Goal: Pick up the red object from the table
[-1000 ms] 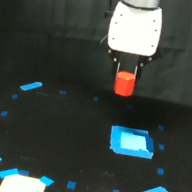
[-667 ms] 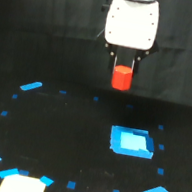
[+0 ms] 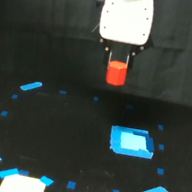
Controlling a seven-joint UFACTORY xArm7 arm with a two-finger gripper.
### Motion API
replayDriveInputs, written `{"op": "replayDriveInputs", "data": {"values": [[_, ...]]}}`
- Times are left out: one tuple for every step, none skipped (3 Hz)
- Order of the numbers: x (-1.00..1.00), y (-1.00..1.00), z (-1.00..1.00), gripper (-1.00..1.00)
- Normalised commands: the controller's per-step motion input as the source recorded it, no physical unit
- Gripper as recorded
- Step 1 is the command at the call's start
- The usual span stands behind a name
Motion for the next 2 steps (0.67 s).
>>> {"op": "replayDriveInputs", "data": {"values": [[-0.07, 0.01, -0.14, -1.0], [-0.01, 0.07, -0.3, -0.98]]}}
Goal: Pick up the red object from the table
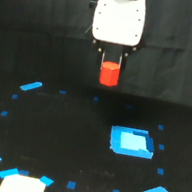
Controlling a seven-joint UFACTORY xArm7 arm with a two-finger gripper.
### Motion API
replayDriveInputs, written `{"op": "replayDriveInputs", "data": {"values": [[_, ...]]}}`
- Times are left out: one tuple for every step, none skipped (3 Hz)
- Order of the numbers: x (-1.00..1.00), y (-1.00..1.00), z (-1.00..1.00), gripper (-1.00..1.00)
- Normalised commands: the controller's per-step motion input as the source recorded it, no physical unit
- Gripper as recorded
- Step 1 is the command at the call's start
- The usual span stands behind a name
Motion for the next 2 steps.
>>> {"op": "replayDriveInputs", "data": {"values": [[-0.08, -0.01, -0.17, -1.0], [0.19, 0.24, -0.19, -1.0]]}}
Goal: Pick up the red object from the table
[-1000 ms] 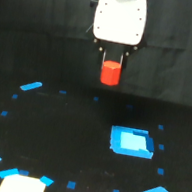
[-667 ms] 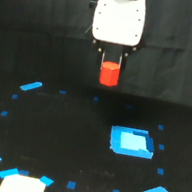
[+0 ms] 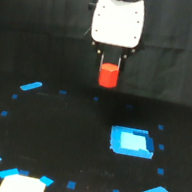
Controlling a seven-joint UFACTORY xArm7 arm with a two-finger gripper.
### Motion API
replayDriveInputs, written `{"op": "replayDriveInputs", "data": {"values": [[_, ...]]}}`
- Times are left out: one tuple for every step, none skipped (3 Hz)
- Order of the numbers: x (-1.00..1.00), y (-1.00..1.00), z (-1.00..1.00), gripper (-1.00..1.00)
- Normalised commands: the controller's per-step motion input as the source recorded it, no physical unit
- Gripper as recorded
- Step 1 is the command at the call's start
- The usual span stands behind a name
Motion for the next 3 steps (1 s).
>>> {"op": "replayDriveInputs", "data": {"values": [[-0.11, -0.01, -0.21, -1.0], [-0.08, 0.17, 0.26, -0.85], [-0.54, -0.26, -0.07, -1.0]]}}
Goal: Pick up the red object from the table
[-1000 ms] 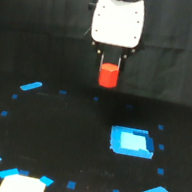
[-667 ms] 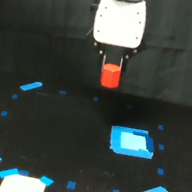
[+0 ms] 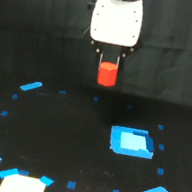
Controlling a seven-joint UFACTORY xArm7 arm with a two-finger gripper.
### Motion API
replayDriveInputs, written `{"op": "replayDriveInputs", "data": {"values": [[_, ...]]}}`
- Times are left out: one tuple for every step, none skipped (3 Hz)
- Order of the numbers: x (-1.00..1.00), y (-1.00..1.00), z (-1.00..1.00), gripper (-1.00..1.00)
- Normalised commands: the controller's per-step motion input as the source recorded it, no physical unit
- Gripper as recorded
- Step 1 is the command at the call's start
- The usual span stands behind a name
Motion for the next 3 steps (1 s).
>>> {"op": "replayDriveInputs", "data": {"values": [[-0.11, 0.1, -0.2, -0.99], [0.01, -0.01, -0.11, -1.0], [0.02, -0.14, -0.22, -0.89]]}}
